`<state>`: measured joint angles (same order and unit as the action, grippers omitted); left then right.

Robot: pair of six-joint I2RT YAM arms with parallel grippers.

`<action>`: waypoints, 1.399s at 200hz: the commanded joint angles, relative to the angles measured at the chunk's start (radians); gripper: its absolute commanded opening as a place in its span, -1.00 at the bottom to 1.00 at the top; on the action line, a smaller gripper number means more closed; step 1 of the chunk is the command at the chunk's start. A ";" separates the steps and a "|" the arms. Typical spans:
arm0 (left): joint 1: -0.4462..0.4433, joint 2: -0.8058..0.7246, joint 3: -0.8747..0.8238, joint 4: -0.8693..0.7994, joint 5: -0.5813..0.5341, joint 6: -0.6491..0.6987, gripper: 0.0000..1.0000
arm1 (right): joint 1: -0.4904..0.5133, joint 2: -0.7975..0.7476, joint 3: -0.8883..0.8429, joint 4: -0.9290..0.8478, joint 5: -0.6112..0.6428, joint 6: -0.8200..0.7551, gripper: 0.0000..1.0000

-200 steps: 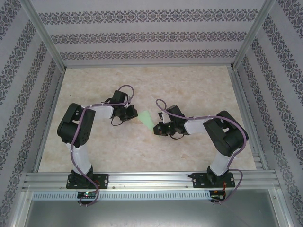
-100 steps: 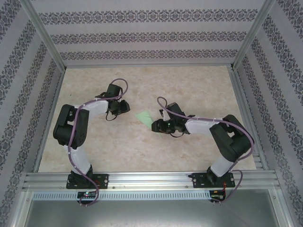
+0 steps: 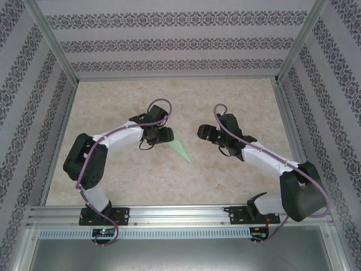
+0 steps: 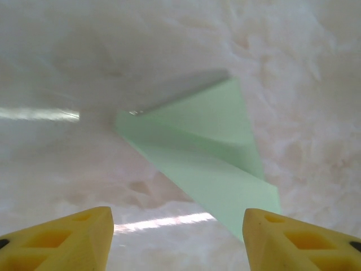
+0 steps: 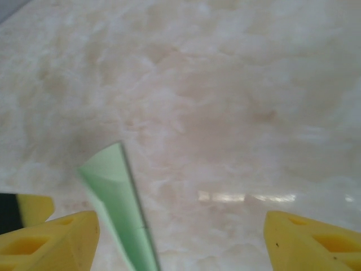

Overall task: Fold a paper plane with a square sheet of paper (pick it up from the middle)
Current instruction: Fold the wing for the fifth time at the center of the table, then turn over a paper plane at the center of the table.

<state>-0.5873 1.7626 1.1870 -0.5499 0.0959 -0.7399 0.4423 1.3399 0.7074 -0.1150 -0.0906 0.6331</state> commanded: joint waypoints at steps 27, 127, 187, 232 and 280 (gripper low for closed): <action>-0.129 0.158 0.208 -0.179 -0.132 -0.083 0.35 | -0.008 0.004 -0.044 -0.046 0.083 0.023 0.56; -0.193 0.186 0.283 -0.301 -0.211 -0.116 0.12 | -0.034 -0.002 -0.063 -0.067 0.084 0.017 0.57; -0.194 0.122 0.174 -0.190 -0.218 -0.190 -0.26 | -0.034 0.022 -0.056 -0.061 0.065 0.031 0.56; -0.192 0.135 0.151 -0.122 -0.220 -0.216 -0.47 | -0.034 0.021 -0.056 -0.067 0.062 0.034 0.56; -0.190 0.136 0.190 -0.107 -0.249 -0.187 -0.83 | -0.036 0.003 -0.052 -0.063 0.045 0.039 0.57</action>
<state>-0.7681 1.9057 1.3403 -0.6910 -0.1154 -0.9413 0.4160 1.3575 0.6552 -0.1875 -0.0280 0.6579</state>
